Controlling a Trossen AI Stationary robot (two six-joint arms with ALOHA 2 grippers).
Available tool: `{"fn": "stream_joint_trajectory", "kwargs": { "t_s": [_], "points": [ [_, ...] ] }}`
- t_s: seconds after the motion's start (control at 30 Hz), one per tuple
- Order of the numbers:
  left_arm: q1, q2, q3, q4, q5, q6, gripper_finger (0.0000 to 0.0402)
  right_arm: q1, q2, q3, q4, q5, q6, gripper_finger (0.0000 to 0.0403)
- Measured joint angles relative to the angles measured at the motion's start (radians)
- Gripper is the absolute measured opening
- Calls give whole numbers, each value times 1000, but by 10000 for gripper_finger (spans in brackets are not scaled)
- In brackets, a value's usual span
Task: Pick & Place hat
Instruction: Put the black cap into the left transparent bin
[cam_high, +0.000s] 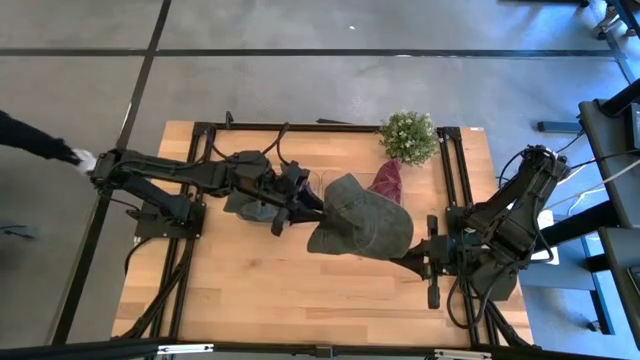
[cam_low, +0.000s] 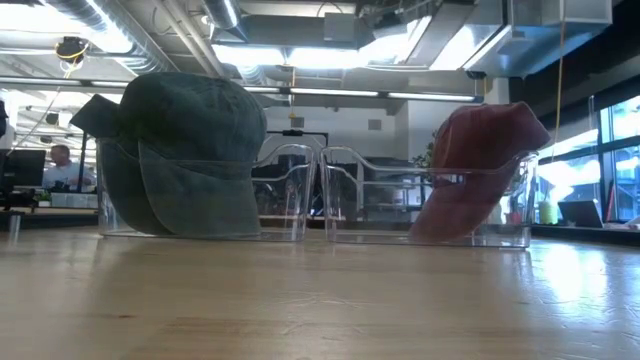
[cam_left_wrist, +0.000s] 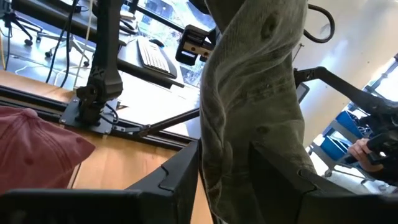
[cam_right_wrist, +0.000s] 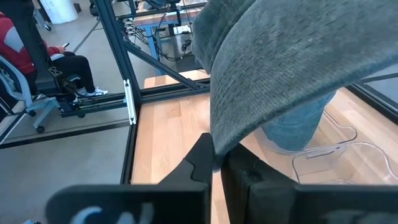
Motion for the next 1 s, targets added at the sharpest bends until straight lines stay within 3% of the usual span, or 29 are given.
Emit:
{"fn": "stream_joint_trajectory", "kwargs": {
  "t_s": [0.4,0.57,0.77,1.0],
  "points": [
    [0,0,0,0,-6,35,45,0,0,0,-1,2,0,17],
    [0,0,0,9,-7,35,26,0,0,0,-1,13,0,22],
    [12,-6,-1,29,-5,-9,26,0,1,0,0,-5,-41,91],
    [72,-80,-2,-77,36,-121,26,-18,-4,0,-38,28,5,182]
  ]
}}
